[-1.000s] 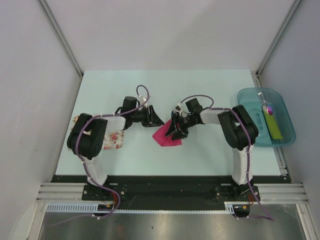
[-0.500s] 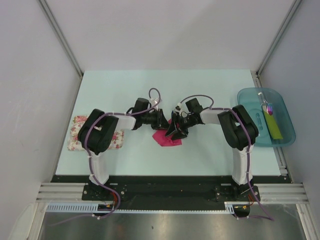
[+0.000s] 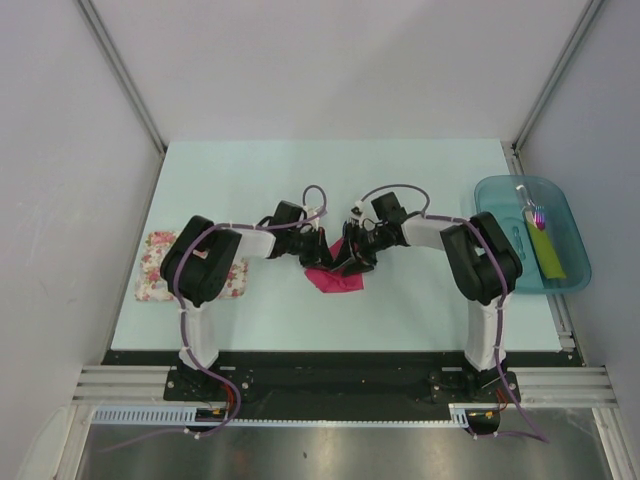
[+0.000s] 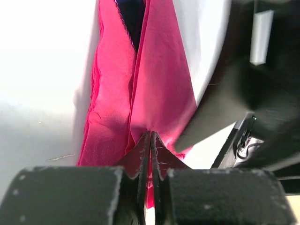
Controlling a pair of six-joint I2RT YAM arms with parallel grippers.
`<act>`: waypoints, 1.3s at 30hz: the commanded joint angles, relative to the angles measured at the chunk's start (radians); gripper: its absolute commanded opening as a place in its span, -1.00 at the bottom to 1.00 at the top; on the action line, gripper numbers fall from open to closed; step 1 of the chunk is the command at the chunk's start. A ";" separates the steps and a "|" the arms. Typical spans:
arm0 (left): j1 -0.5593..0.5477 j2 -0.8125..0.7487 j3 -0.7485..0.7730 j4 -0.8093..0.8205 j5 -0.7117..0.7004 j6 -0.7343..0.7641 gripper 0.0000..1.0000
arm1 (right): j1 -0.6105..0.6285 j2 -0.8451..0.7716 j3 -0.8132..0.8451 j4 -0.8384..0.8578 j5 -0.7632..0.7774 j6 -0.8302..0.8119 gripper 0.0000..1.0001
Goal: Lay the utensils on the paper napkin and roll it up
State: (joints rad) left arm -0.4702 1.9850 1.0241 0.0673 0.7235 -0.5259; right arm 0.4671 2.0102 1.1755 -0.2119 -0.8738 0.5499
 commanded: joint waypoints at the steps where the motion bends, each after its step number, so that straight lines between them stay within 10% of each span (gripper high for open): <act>1: 0.001 0.029 0.037 -0.027 -0.036 0.047 -0.89 | -0.034 -0.137 0.067 -0.006 0.065 -0.005 -0.03; 12: -0.001 0.029 0.039 -0.030 -0.047 0.060 -0.92 | -0.019 -0.114 0.134 -0.096 0.335 -0.093 -0.99; 29: -0.001 0.026 0.039 -0.021 -0.047 0.063 -0.92 | 0.036 0.028 0.135 -0.047 0.429 -0.127 -1.00; 39: 0.018 -0.156 -0.061 0.176 0.100 0.001 -0.48 | 0.039 0.094 0.090 -0.072 0.461 -0.142 -1.00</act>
State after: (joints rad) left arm -0.4606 1.9434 0.9932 0.1173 0.7502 -0.5148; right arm 0.4961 2.0460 1.3003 -0.2825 -0.4797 0.4324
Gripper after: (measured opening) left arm 0.233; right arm 0.009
